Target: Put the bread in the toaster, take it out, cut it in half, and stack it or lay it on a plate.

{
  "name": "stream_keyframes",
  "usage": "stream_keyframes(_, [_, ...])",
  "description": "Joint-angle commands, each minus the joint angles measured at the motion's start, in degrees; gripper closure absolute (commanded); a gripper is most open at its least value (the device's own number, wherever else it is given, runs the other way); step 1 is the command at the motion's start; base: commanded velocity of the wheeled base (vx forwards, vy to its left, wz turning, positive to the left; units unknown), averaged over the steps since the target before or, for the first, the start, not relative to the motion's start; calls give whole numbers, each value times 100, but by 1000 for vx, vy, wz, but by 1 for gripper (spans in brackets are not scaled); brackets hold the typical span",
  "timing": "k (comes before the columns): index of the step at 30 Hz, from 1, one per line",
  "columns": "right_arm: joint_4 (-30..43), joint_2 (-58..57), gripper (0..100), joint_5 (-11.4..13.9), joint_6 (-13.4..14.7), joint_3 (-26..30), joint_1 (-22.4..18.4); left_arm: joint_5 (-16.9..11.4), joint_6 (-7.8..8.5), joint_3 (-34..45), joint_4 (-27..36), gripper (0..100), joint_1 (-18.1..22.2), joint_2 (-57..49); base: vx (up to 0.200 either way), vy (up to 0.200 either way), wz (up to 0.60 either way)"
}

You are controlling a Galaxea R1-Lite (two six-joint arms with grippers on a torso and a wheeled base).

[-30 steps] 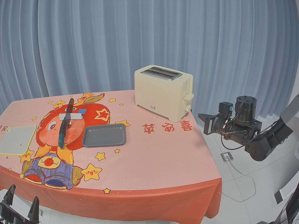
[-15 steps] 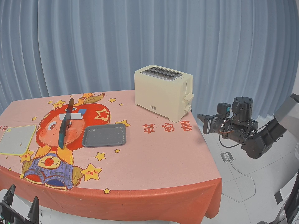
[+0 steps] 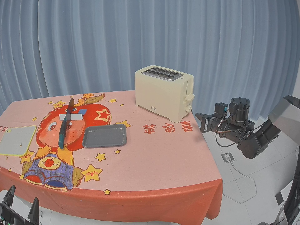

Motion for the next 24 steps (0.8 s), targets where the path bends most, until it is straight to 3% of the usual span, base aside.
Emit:
stream_keyframes(1, [-2, 91, 100, 3, -1, -70, 4, 2, -1, 101, -4, 0, 0, 3, 0, 0, 0])
stream_keyframes(10, [68, 372, 100, 3, 7, -738, 83, 2, -1, 101, -4, 0, 0, 3, 0, 0, 0])
stream_keyframes(24, [24, 794, 100, -5, 7, -1247, 39, 11, -1, 101, -4, 0, 0, 3, 0, 0, 0])
